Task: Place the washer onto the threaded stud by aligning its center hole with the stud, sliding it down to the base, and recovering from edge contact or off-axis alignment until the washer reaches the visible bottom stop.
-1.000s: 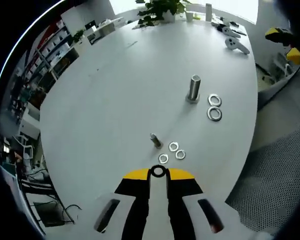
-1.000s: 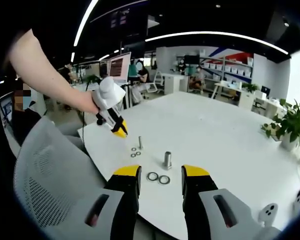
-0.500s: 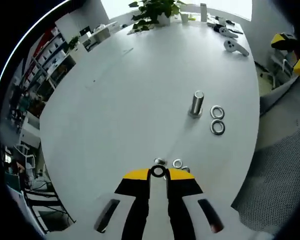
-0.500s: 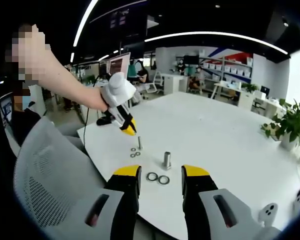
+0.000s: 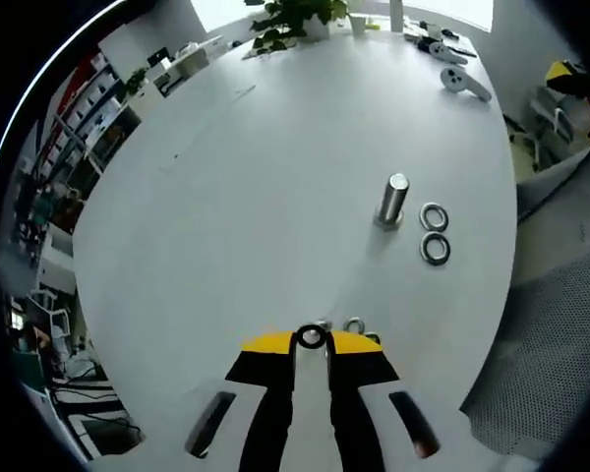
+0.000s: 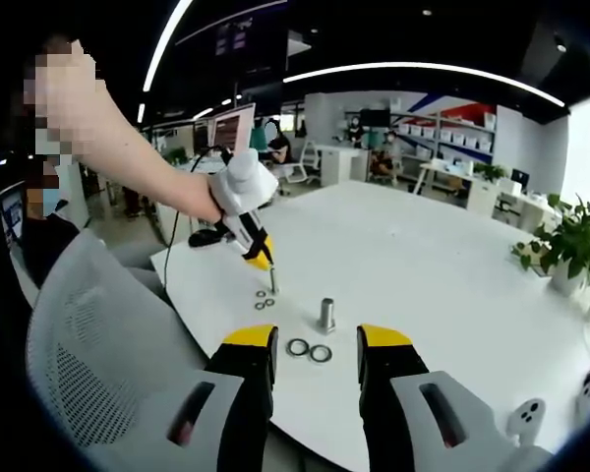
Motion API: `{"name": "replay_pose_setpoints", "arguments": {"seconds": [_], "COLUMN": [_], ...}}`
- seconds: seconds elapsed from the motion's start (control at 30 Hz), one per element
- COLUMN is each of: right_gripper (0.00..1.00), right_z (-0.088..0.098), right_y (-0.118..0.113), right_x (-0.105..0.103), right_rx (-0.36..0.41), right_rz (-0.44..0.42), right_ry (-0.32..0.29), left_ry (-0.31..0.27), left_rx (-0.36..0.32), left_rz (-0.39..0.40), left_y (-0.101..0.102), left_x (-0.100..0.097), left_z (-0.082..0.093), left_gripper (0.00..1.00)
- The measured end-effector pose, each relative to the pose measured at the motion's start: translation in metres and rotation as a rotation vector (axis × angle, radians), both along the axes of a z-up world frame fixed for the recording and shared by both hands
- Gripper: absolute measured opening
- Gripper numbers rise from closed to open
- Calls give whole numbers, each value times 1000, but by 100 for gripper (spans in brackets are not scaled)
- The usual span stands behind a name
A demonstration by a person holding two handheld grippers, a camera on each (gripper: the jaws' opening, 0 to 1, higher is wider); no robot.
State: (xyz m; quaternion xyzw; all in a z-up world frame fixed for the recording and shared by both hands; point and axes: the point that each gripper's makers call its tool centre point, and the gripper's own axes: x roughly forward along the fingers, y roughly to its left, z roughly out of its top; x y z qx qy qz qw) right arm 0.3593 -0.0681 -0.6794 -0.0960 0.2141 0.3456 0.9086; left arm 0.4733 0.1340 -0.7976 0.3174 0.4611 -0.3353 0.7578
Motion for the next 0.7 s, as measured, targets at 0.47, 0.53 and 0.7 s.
{"name": "replay_pose_setpoints", "arguments": {"seconds": [0.47,0.53,0.7], "right_gripper": [34,34,34], "right_z": [0,0,0], "right_y": [-1,-1,-2], "right_x": [1,1,1], "right_rx": [0,0,-1], "right_rz": [-7,-7,-8], "right_ry": [-1,-1,0], "left_ry": [16,14,19], "left_rx": [30,38,48], "left_rz": [-27,-39,-47], "left_y": [-2,-1,-1], "left_x": [2,3,2], "left_z": [-5,-8,-10], "left_gripper": [9,9,10]}}
